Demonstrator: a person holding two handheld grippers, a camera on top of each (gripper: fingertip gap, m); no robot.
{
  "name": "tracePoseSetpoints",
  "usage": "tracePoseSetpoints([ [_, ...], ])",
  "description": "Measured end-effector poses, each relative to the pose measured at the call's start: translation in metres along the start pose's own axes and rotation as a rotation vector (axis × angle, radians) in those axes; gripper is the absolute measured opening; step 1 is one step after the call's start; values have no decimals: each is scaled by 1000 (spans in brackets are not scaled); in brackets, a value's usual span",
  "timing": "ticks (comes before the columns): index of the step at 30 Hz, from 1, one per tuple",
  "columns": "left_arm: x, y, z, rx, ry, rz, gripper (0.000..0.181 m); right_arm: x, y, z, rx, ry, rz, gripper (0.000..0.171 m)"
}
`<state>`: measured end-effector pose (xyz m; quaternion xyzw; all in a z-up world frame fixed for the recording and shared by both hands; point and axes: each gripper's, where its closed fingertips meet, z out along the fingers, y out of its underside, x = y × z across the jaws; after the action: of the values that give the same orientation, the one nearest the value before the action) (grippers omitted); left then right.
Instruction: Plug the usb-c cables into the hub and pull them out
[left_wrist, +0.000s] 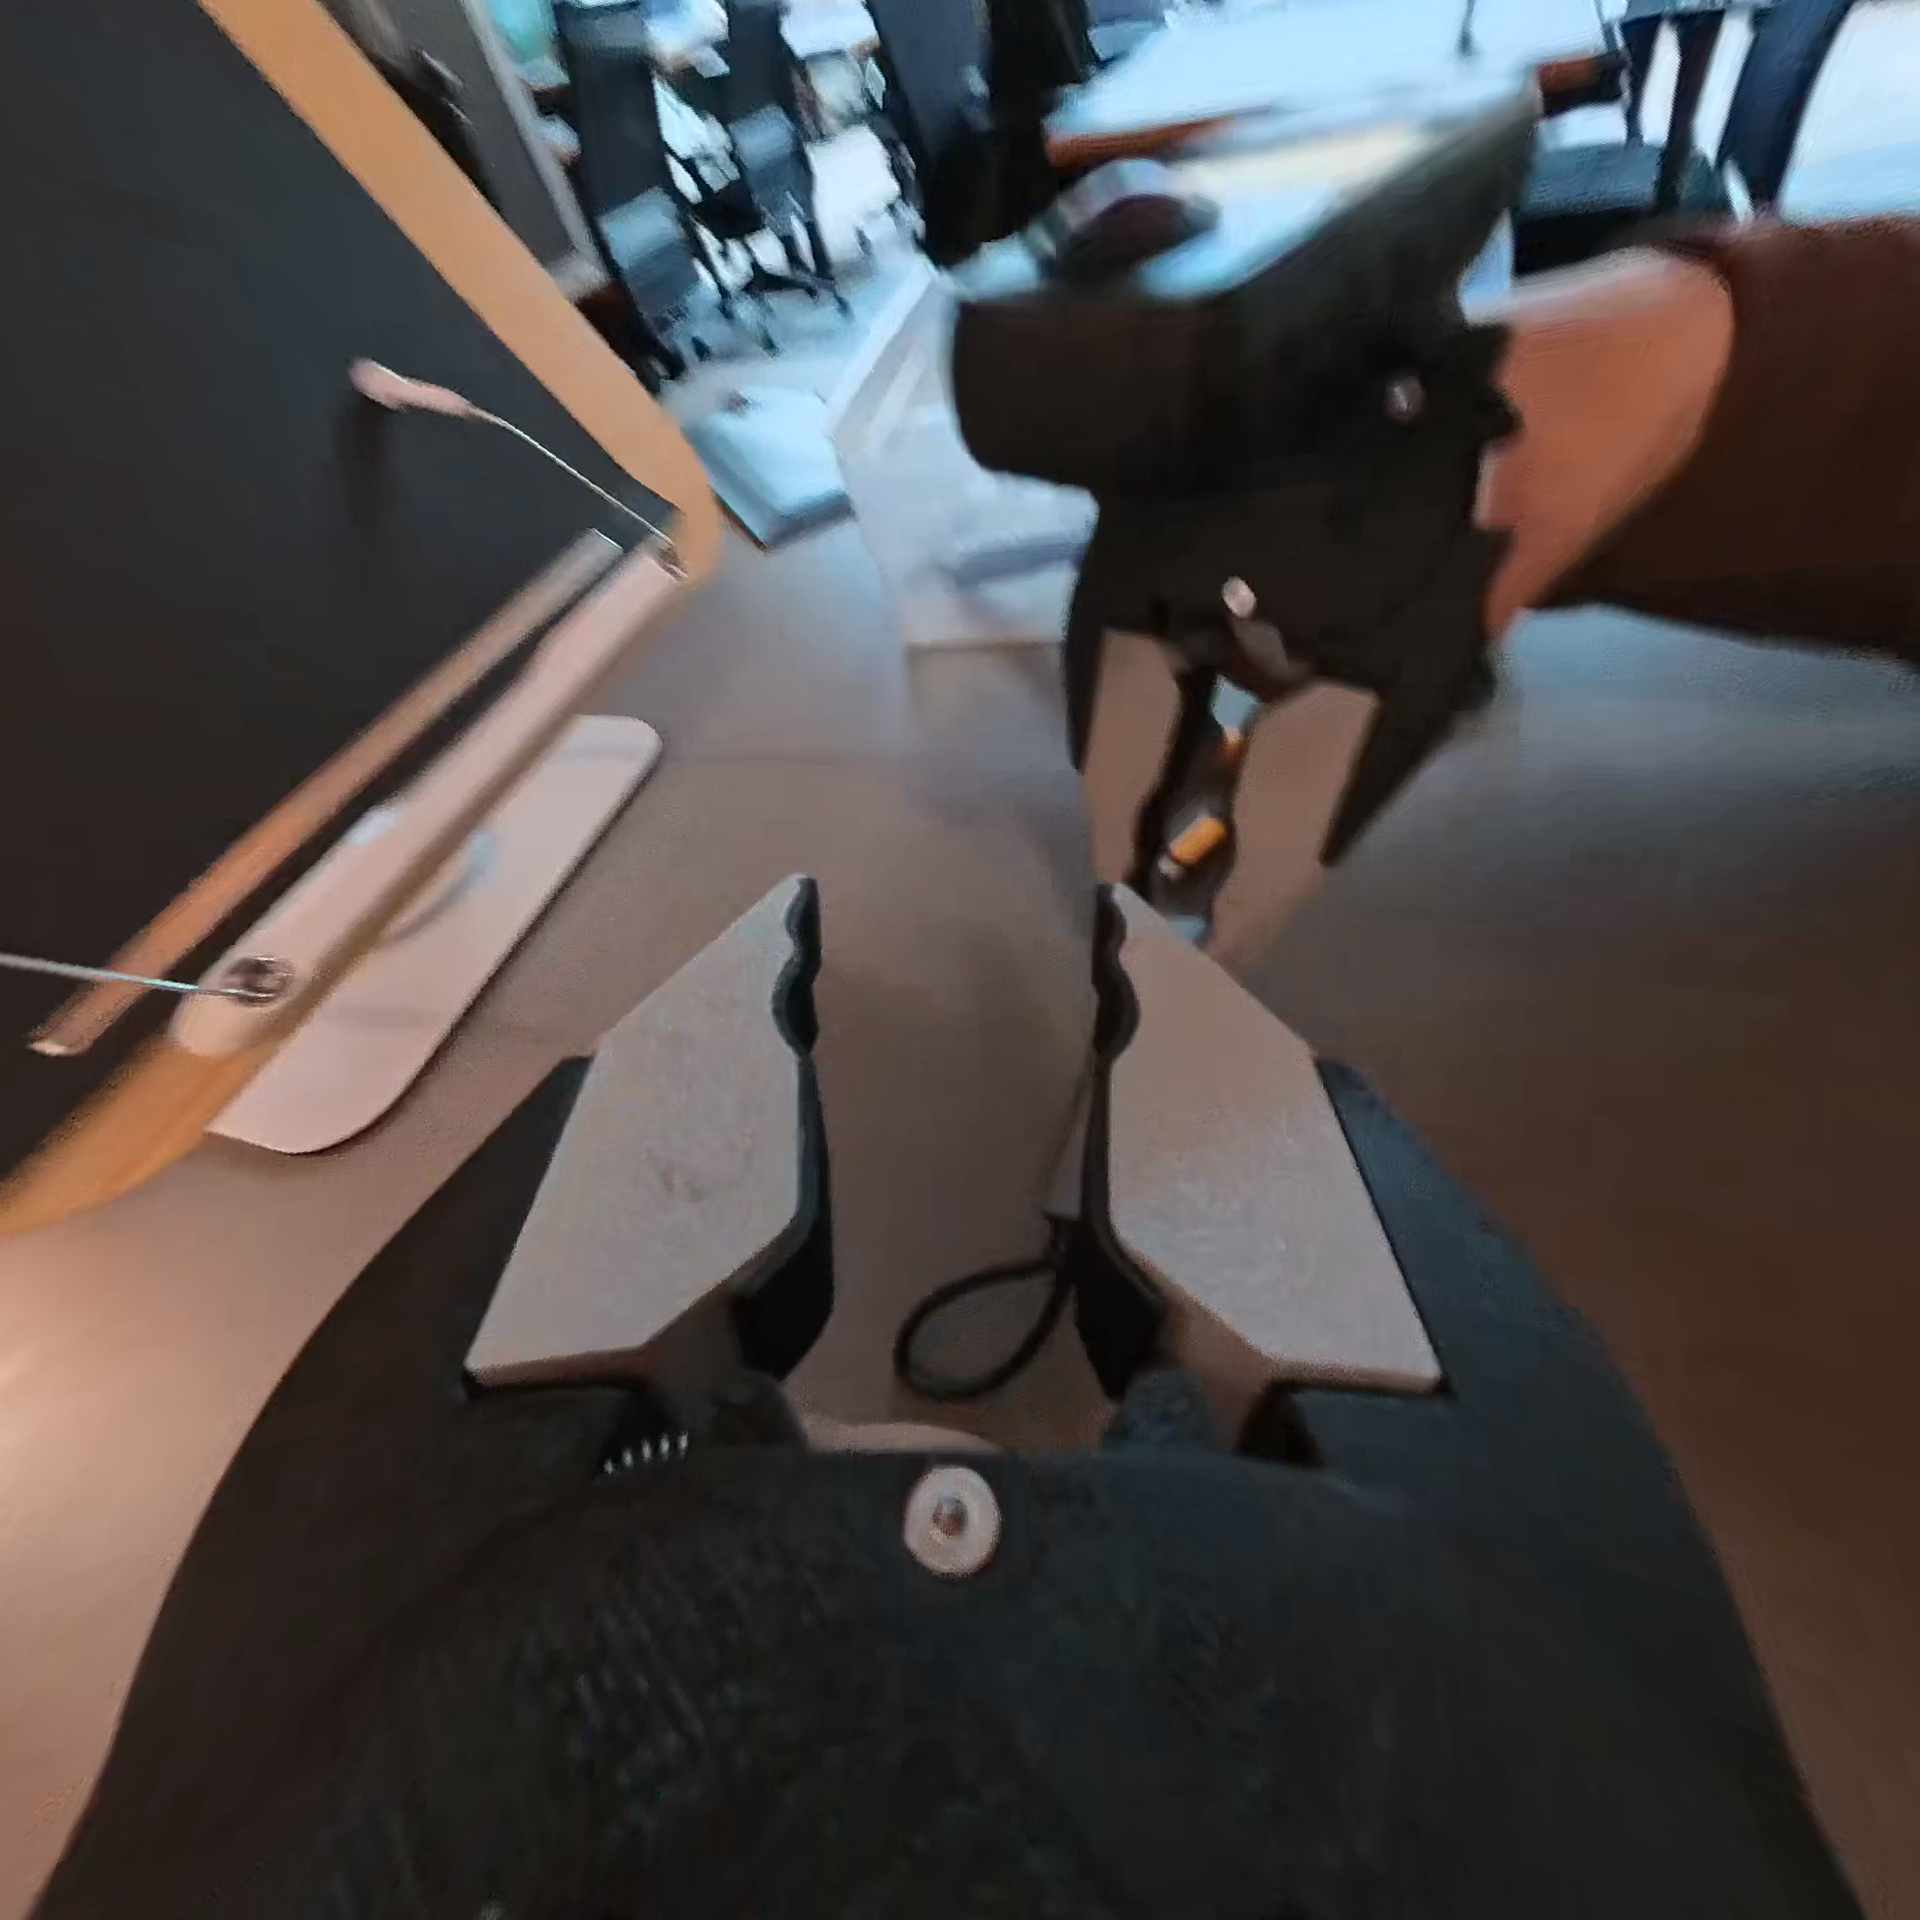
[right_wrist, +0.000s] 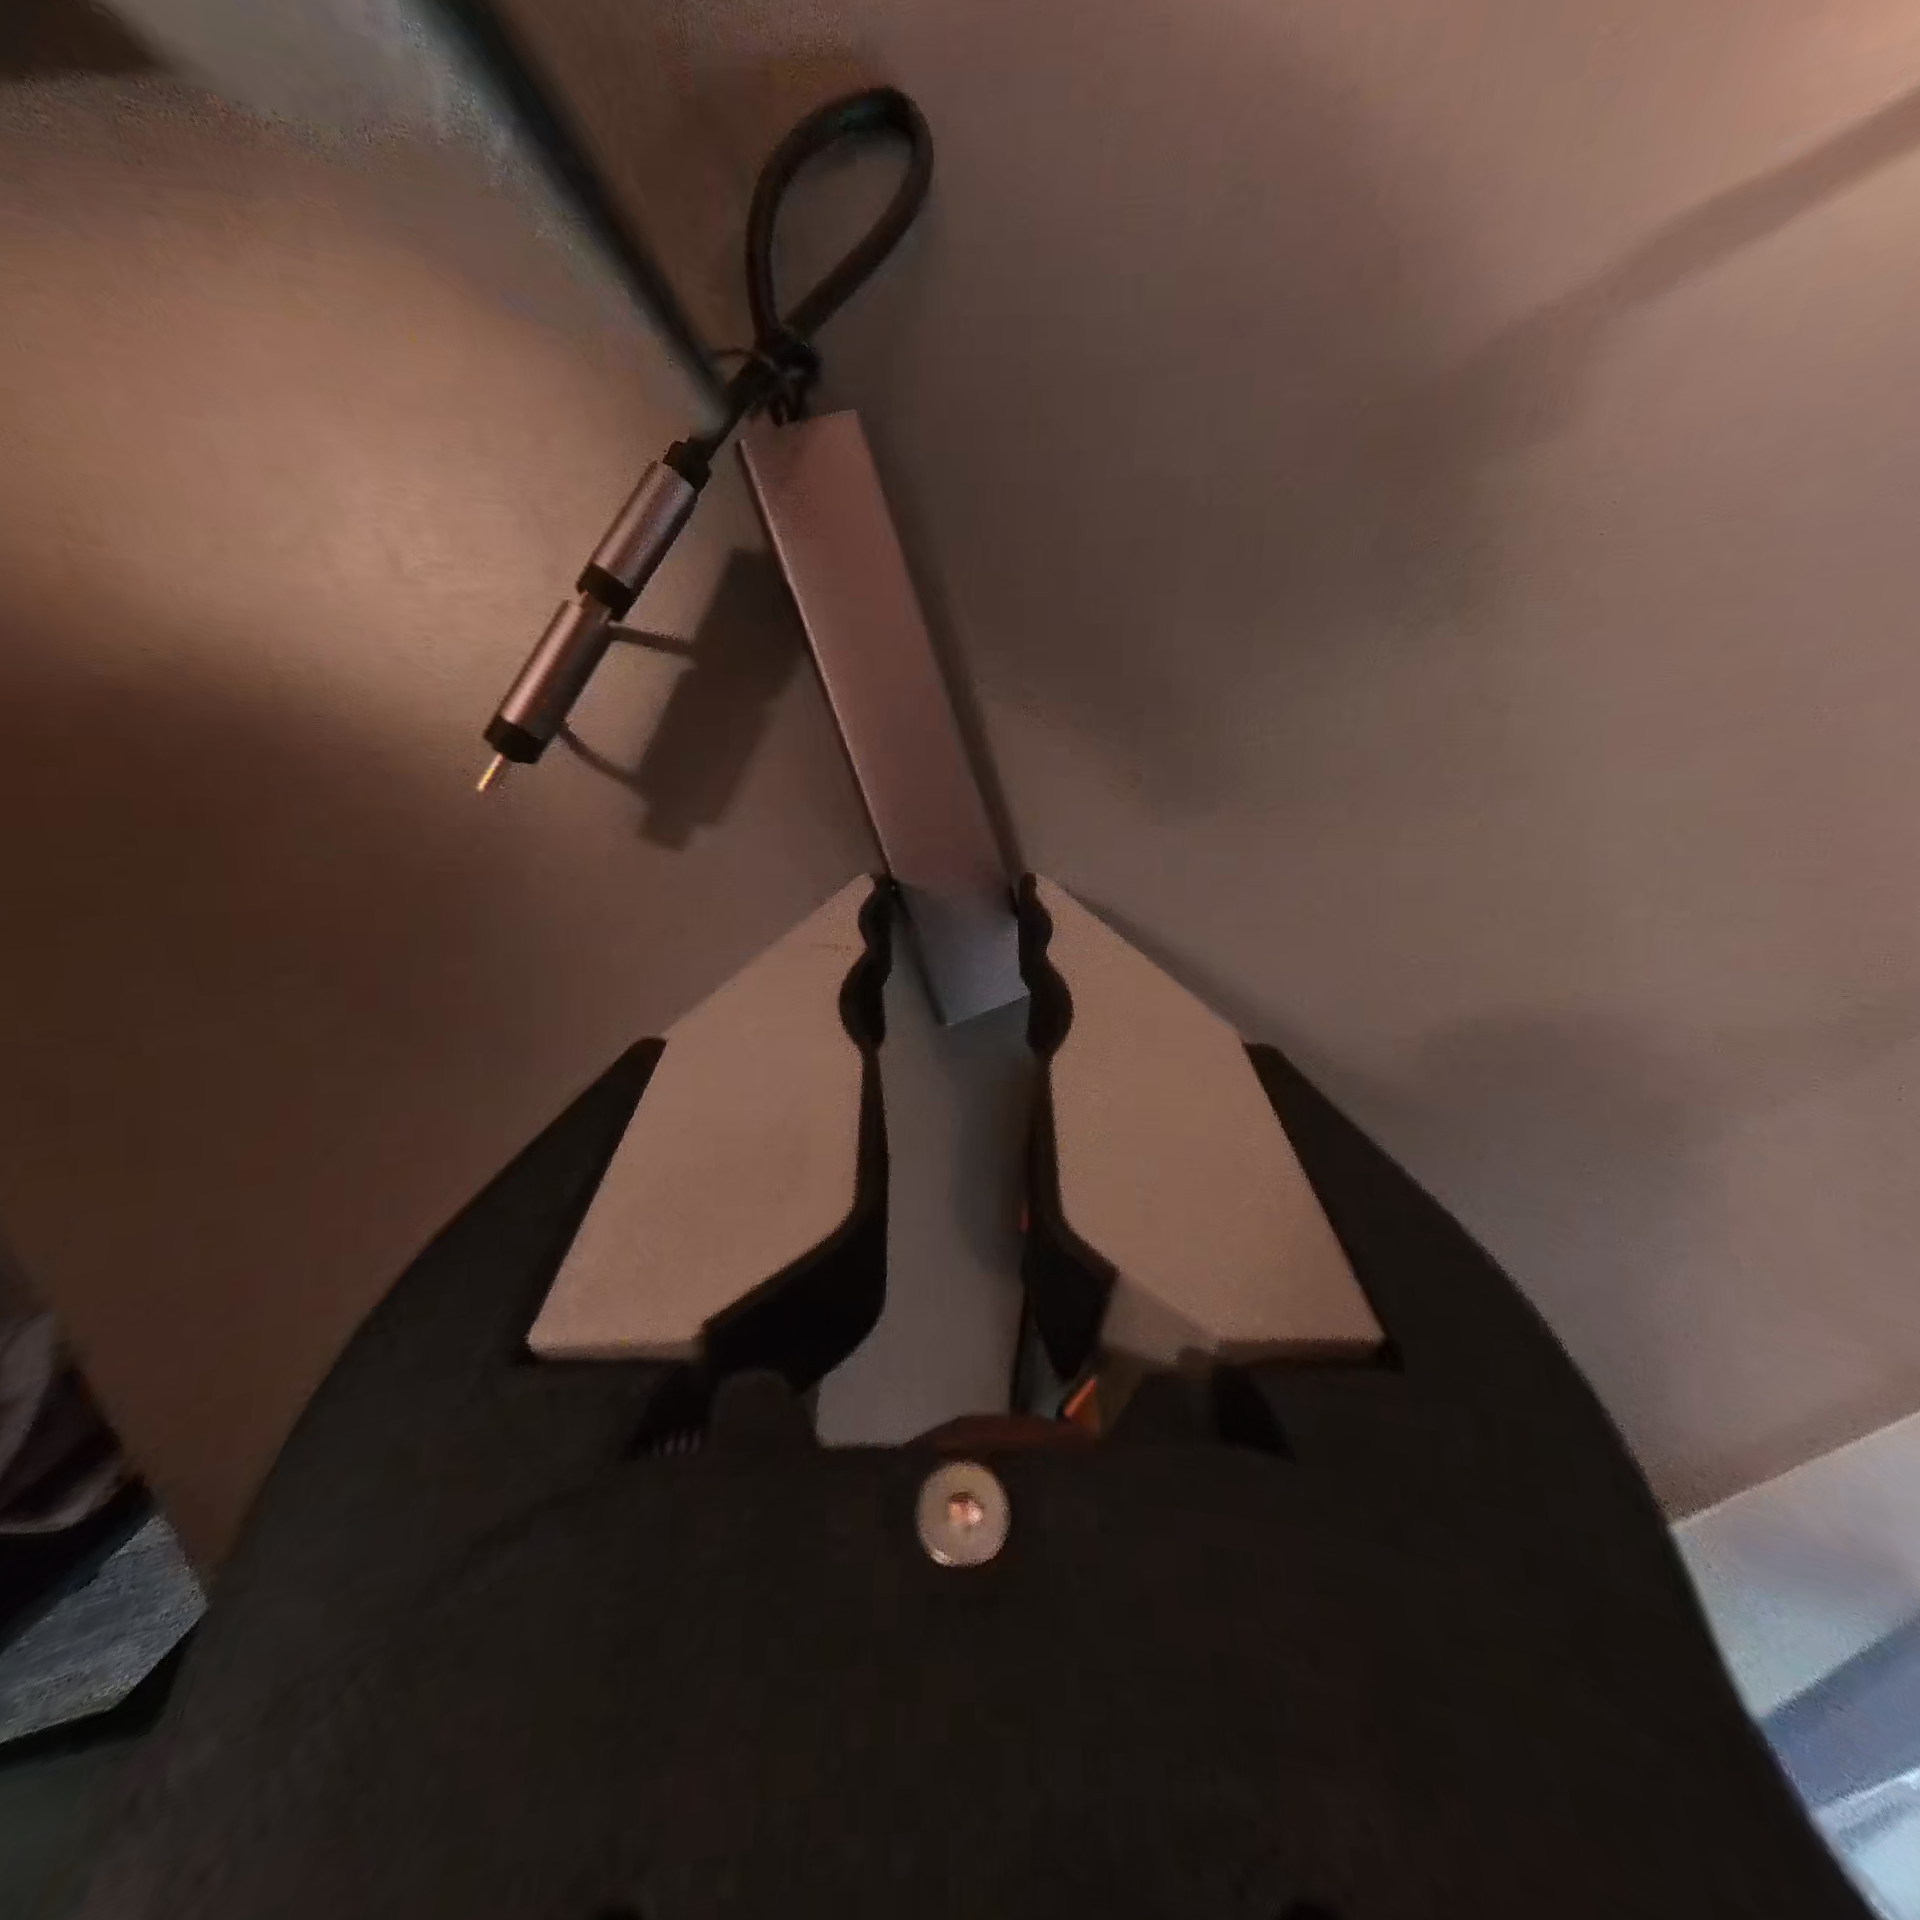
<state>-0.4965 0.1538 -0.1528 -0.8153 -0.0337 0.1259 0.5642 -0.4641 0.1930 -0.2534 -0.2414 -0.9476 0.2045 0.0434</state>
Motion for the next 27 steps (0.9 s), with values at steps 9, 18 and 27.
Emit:
tracePoseSetpoints([
  [9,5,63,17,-366,-57,245,59,7,-37,-23,366,-81,122,18],
  [18,16,70,36,-392,-57,360,17,12,-26,-39,479,-150,150,15],
  [27,7,66,37,-381,-124,324,7,22,-29,-37,428,220,-103,51],
])
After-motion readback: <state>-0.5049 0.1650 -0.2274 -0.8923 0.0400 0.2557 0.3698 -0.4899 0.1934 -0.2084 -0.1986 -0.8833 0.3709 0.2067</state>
